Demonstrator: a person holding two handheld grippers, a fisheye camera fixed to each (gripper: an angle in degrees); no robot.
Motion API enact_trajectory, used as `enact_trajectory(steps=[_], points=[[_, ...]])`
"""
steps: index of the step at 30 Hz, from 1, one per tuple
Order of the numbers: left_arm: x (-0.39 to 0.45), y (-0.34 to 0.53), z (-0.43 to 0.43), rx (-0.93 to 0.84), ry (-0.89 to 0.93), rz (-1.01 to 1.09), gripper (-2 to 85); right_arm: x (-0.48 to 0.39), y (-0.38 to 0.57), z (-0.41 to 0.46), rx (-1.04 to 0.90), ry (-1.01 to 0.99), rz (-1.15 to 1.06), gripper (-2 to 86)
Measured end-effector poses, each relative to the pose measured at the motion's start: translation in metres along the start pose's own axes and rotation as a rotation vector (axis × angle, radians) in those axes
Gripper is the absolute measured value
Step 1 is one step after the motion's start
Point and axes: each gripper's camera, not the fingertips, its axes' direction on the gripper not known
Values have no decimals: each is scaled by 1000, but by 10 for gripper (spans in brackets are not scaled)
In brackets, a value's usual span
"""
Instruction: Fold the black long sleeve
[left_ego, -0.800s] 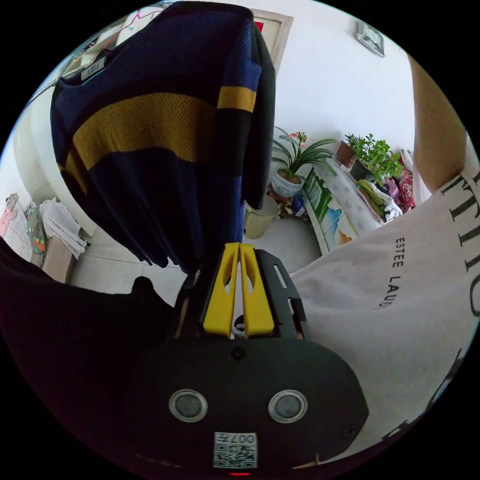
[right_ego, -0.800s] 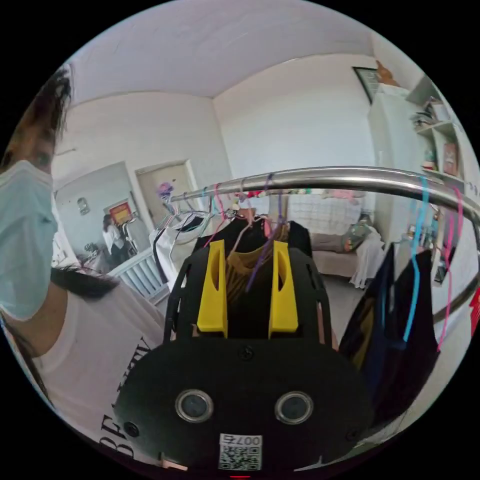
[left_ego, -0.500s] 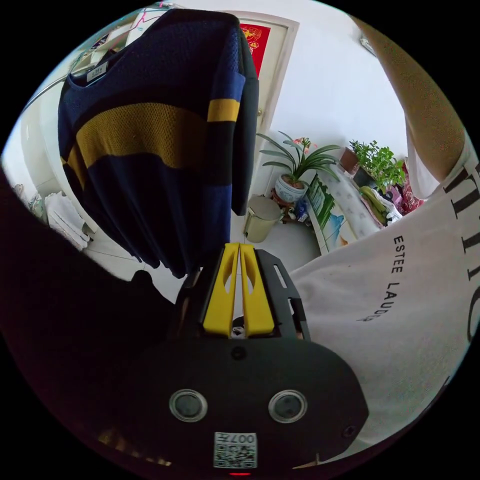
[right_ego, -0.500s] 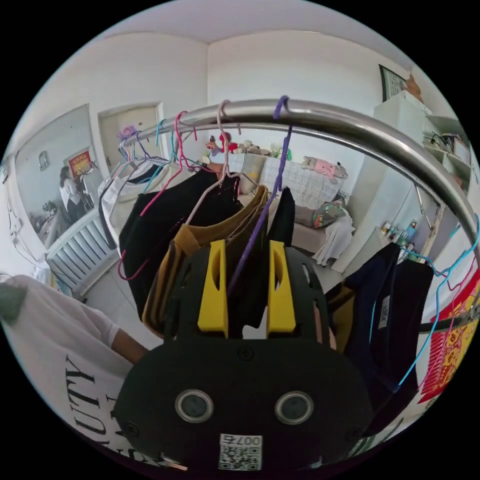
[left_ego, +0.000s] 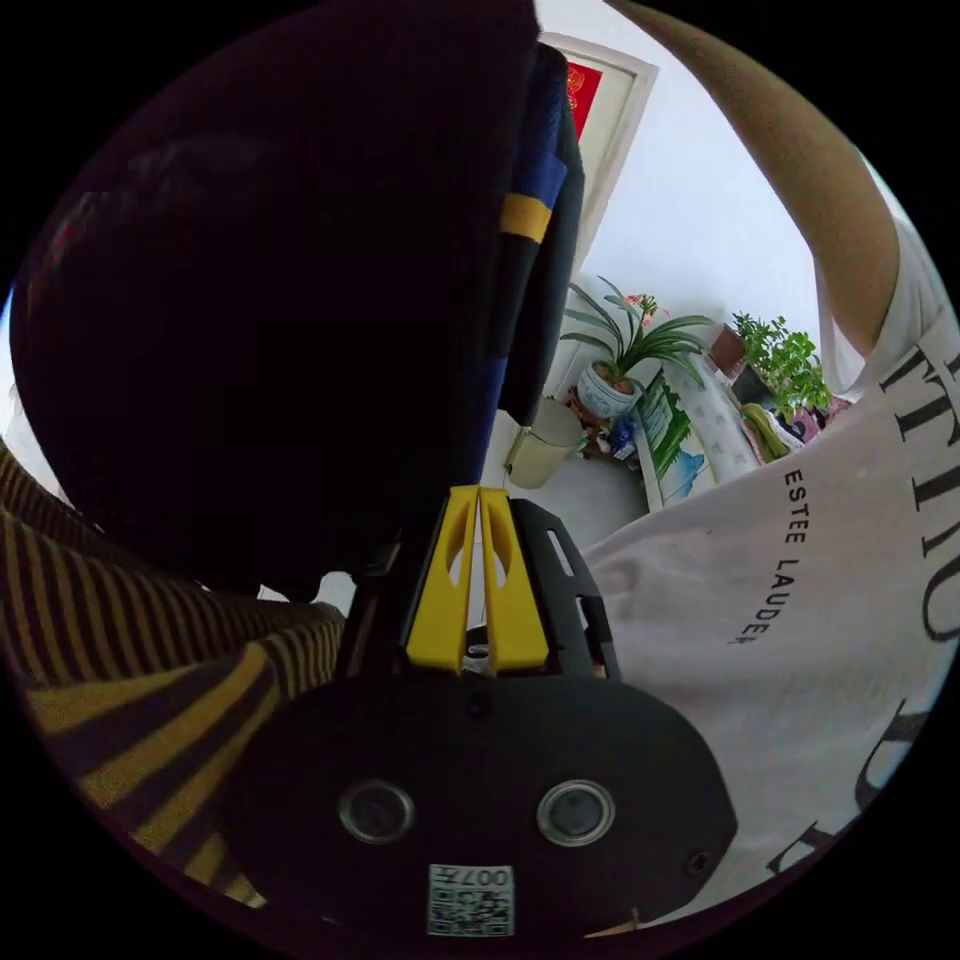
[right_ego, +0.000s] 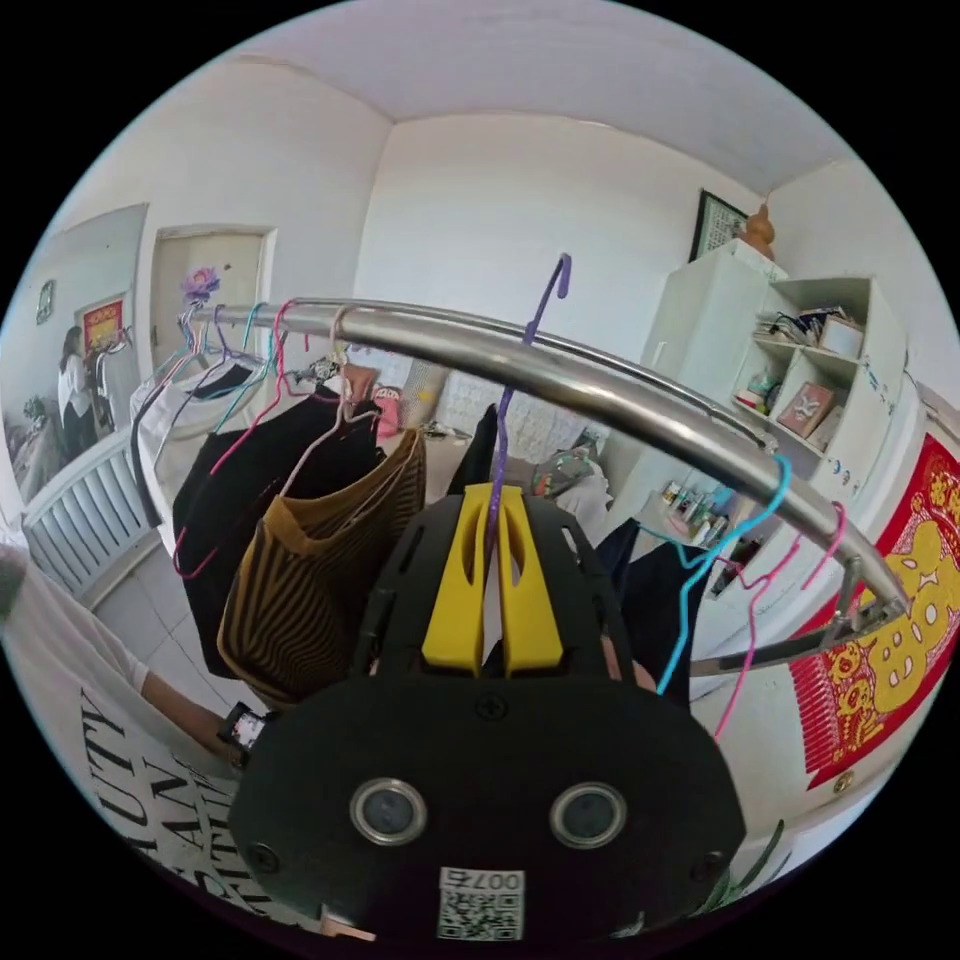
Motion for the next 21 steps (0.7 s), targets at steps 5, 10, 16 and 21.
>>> enact_trajectory(steps=[5, 10, 16, 21], points=[[0, -10, -4, 1, 4, -24, -10, 37, -13, 18, -37, 7, 79, 3], [6, -30, -5, 1, 25, -25, -10, 63, -40, 57, -139, -40, 112, 4], [21, -44, -11, 23, 6, -48, -9, 56, 4, 86, -186, -92, 119, 5], [28, -52, -14, 13, -38, -98, 1, 40, 89, 38, -129, -70, 123, 5]])
